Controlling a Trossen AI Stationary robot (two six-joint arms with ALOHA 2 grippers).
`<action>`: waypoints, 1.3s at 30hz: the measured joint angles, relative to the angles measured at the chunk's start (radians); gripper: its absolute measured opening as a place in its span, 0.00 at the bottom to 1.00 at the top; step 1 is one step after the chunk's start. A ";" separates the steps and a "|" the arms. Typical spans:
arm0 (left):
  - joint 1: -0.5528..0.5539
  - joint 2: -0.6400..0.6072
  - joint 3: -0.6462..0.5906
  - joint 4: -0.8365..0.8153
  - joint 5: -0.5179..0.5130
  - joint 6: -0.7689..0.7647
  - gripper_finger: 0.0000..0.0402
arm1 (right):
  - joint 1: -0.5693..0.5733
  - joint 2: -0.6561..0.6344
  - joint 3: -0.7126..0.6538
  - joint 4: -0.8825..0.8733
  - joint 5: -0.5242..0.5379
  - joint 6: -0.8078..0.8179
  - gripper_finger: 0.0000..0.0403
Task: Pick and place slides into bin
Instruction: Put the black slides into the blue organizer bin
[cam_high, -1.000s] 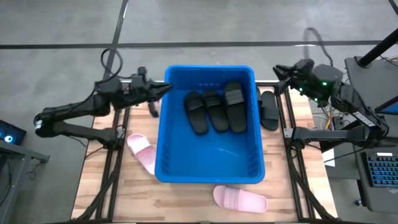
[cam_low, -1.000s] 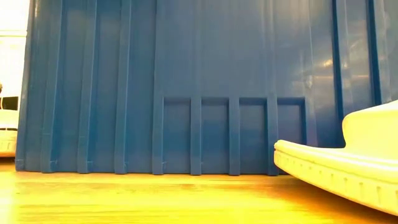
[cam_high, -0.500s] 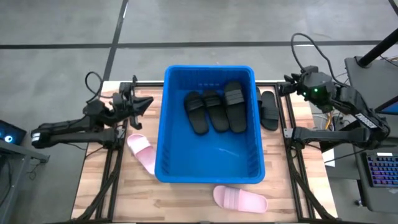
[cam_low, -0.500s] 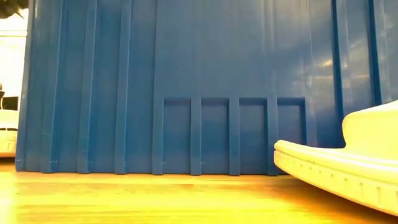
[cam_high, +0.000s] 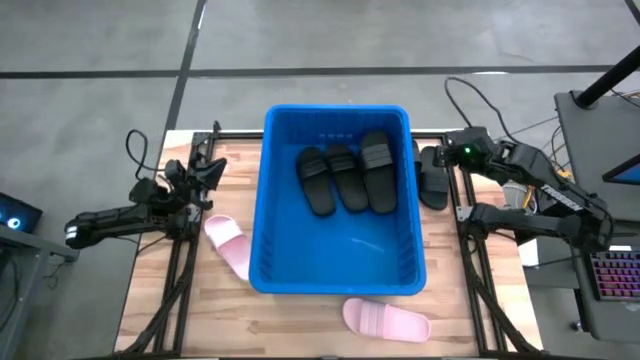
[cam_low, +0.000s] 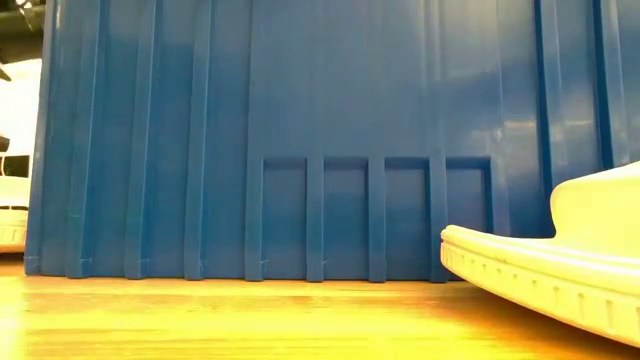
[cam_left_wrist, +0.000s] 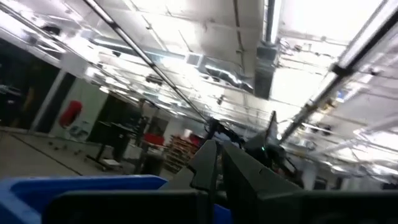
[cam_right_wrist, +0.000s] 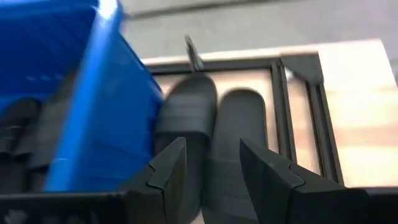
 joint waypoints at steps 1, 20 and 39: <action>0.000 -0.007 -0.007 0.000 -0.009 0.000 0.03 | -0.027 0.000 -0.014 0.006 -0.028 -0.005 0.34; 0.000 -0.009 -0.019 -0.011 -0.087 -0.008 0.03 | -0.476 0.264 0.007 0.148 -0.555 -0.442 0.30; 0.000 0.007 -0.018 -0.009 -0.093 -0.008 0.03 | -0.488 0.459 0.131 -0.153 -0.531 -0.641 0.57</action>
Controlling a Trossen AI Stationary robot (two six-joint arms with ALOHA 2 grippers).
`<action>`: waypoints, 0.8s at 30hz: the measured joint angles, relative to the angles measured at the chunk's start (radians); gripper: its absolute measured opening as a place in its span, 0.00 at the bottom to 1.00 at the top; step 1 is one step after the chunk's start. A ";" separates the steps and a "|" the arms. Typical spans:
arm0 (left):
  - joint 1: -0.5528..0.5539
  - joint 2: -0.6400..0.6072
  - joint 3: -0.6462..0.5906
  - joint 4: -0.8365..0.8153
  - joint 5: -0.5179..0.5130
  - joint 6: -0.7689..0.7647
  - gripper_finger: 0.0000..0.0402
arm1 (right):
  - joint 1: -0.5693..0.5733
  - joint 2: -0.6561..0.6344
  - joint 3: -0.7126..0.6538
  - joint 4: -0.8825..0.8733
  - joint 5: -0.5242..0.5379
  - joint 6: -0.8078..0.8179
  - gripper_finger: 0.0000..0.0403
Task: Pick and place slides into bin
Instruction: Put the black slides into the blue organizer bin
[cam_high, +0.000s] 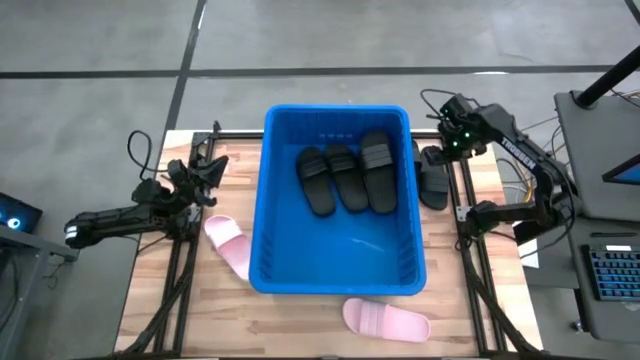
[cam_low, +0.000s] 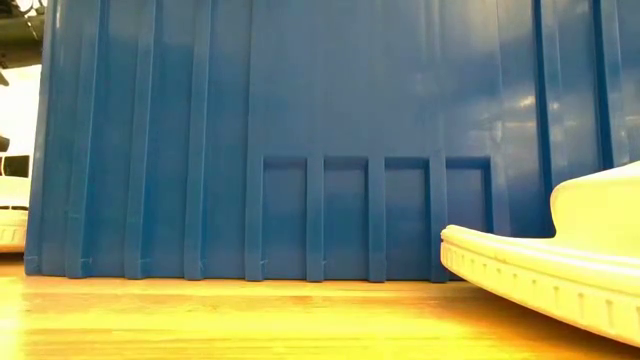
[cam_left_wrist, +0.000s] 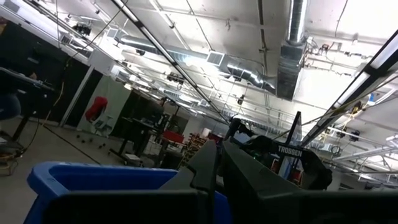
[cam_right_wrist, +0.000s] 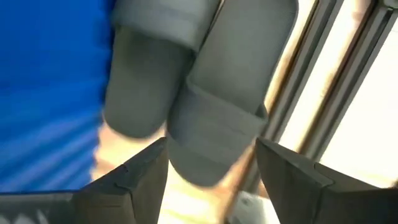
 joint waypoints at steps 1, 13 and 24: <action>0.000 0.002 0.001 -0.001 0.000 0.000 0.03 | 0.000 0.000 -0.008 0.017 0.000 0.028 0.58; 0.000 0.019 0.001 -0.001 0.000 -0.019 0.03 | 0.009 -0.008 -0.042 0.055 0.124 0.256 0.57; 0.000 0.033 0.001 -0.001 0.000 -0.029 0.03 | 0.096 -0.174 -0.026 0.054 0.104 0.397 0.56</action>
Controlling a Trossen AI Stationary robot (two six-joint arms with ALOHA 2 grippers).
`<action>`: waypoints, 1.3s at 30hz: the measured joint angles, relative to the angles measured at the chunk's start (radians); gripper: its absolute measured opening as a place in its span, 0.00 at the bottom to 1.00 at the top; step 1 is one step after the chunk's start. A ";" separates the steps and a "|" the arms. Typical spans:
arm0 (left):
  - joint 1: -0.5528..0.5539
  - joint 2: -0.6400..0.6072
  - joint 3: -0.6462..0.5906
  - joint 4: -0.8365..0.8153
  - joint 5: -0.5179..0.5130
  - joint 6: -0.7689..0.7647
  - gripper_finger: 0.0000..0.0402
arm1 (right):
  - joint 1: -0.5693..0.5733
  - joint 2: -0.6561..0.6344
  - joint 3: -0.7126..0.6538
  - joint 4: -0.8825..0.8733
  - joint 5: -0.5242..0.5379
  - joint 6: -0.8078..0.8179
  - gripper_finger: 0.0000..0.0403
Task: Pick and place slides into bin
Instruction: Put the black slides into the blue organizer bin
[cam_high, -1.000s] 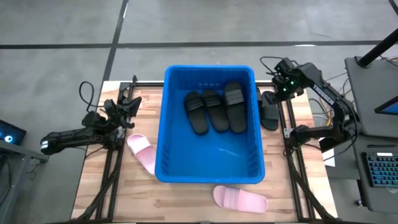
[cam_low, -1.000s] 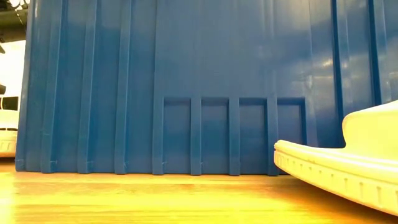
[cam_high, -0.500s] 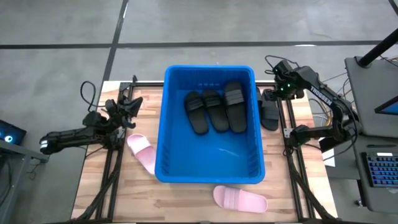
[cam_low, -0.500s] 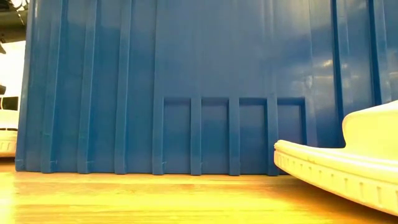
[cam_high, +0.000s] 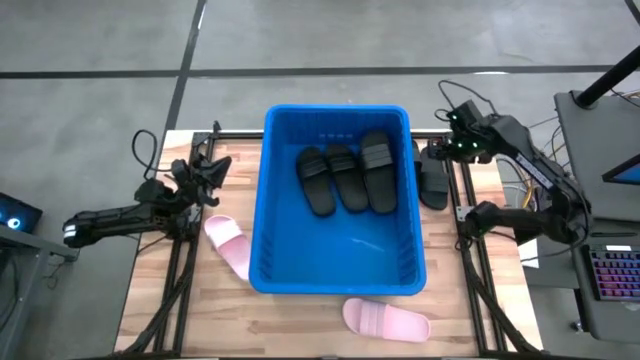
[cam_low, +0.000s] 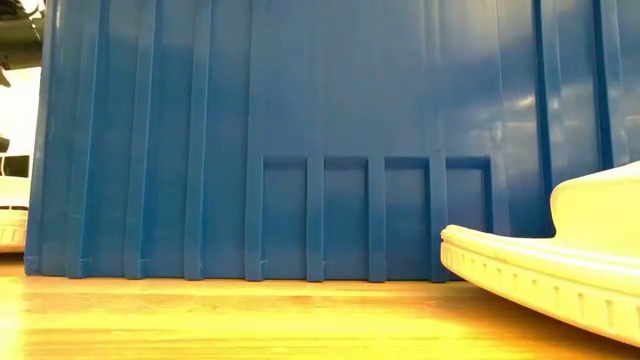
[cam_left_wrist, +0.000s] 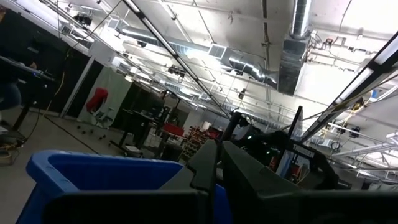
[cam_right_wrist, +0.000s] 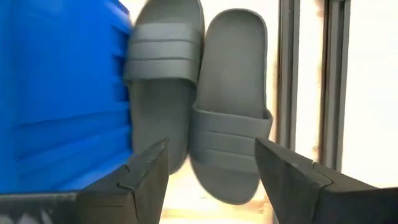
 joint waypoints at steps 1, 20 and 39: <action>0.000 0.000 0.000 -0.003 0.000 0.000 0.03 | 0.008 -0.024 -0.004 0.009 0.005 0.032 0.56; 0.000 0.018 0.000 -0.003 0.000 -0.024 0.03 | 0.224 -0.427 -0.256 0.259 0.073 0.664 0.56; 0.000 0.016 0.000 -0.002 0.000 -0.076 0.03 | 0.331 -0.437 -0.454 0.171 0.133 0.945 0.56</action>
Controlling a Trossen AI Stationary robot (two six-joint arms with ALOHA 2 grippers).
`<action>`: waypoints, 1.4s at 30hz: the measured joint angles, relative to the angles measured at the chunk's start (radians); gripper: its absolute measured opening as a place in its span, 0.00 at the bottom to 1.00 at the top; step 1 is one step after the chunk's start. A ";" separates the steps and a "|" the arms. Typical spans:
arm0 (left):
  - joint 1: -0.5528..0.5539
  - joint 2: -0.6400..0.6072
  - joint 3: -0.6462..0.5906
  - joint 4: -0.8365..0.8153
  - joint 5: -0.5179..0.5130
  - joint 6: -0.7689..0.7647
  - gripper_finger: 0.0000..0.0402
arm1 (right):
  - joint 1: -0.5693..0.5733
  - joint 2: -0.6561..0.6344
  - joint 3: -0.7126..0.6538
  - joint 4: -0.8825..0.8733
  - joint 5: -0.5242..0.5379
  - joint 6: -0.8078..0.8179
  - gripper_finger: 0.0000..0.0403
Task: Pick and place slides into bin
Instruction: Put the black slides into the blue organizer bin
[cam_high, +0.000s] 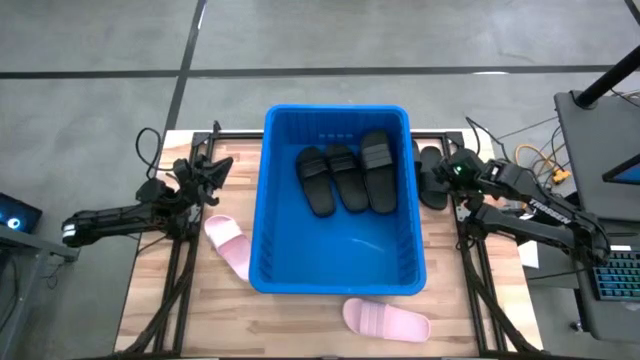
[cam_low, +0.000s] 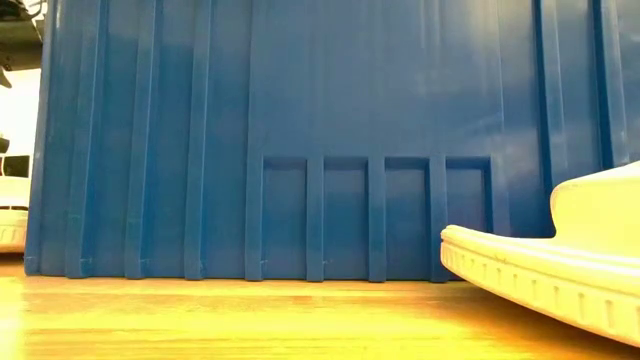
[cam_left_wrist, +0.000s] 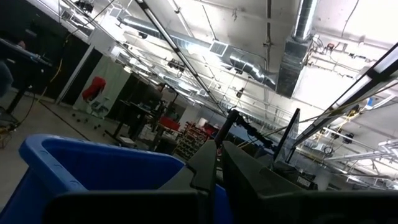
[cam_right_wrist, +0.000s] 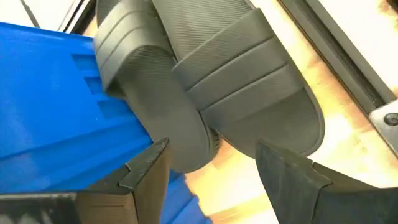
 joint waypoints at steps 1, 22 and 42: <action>0.000 0.000 0.000 0.001 0.000 0.000 0.03 | 0.000 0.003 0.000 0.002 0.000 0.000 0.56; 0.000 0.034 0.000 0.001 0.000 0.000 0.03 | 0.000 0.117 -0.050 0.096 0.148 0.071 0.56; 0.000 0.043 0.000 0.002 0.000 -0.003 0.03 | 0.000 0.099 -0.129 0.248 0.041 0.112 0.55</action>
